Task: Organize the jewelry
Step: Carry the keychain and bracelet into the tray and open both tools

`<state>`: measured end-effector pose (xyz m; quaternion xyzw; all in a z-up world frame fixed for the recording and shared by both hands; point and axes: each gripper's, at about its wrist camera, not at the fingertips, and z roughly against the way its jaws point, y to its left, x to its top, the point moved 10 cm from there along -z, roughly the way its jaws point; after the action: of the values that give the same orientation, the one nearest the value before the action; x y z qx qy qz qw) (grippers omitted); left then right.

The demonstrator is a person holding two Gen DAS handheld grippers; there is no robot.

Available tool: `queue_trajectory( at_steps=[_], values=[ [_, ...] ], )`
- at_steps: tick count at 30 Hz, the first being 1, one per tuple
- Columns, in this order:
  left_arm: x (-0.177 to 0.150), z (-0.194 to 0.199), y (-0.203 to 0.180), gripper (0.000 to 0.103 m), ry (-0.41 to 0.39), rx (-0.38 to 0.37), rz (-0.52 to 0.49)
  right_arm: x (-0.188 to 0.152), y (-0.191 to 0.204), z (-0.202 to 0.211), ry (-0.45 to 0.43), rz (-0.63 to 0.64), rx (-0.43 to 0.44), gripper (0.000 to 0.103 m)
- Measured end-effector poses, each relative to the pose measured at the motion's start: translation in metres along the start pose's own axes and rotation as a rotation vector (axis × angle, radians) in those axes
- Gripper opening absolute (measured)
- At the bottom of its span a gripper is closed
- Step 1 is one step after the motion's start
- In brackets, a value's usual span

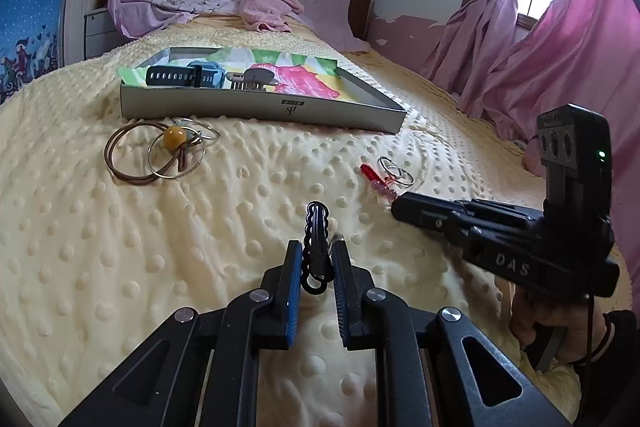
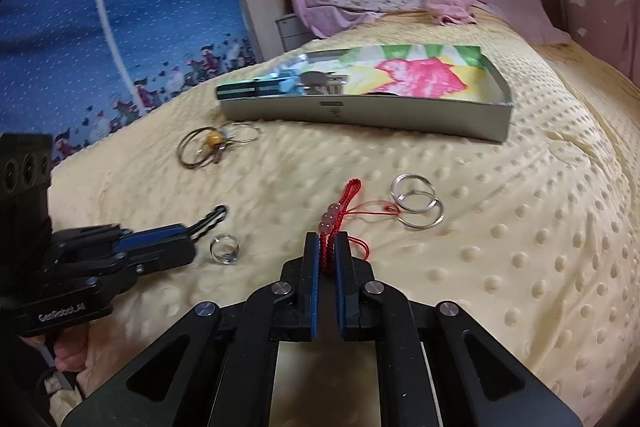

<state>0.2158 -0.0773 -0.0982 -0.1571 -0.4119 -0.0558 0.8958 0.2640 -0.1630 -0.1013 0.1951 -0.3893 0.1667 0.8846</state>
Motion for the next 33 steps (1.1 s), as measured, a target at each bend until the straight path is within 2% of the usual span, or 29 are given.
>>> queue_trajectory(
  at_steps=[6, 9, 14, 18, 22, 27, 33],
  values=[
    [0.008, 0.006, -0.001, 0.014, -0.022, 0.005, 0.013, -0.002, 0.018, 0.009, 0.000, 0.059, 0.028, 0.007],
    [0.015, 0.008, 0.001, 0.014, -0.040, 0.003, 0.027, 0.001, 0.020, 0.019, -0.029, 0.074, 0.024, 0.006],
    [0.035, 0.005, 0.004, 0.014, -0.067, 0.003, 0.034, 0.022, 0.012, 0.041, -0.112, 0.049, 0.013, 0.006],
    [0.064, -0.005, 0.004, 0.014, -0.093, -0.003, 0.040, 0.049, 0.004, 0.052, -0.172, 0.059, -0.007, 0.006],
    [0.102, -0.022, 0.006, 0.014, -0.116, -0.012, 0.059, 0.082, -0.016, 0.057, -0.220, 0.062, -0.047, 0.006],
    [0.147, -0.052, 0.009, 0.014, -0.139, -0.013, 0.102, 0.121, -0.050, 0.043, -0.251, 0.041, -0.093, 0.006],
    [0.169, -0.108, 0.008, 0.015, -0.063, -0.020, 0.132, 0.149, -0.087, 0.008, -0.242, -0.013, -0.113, 0.006]
  ],
)
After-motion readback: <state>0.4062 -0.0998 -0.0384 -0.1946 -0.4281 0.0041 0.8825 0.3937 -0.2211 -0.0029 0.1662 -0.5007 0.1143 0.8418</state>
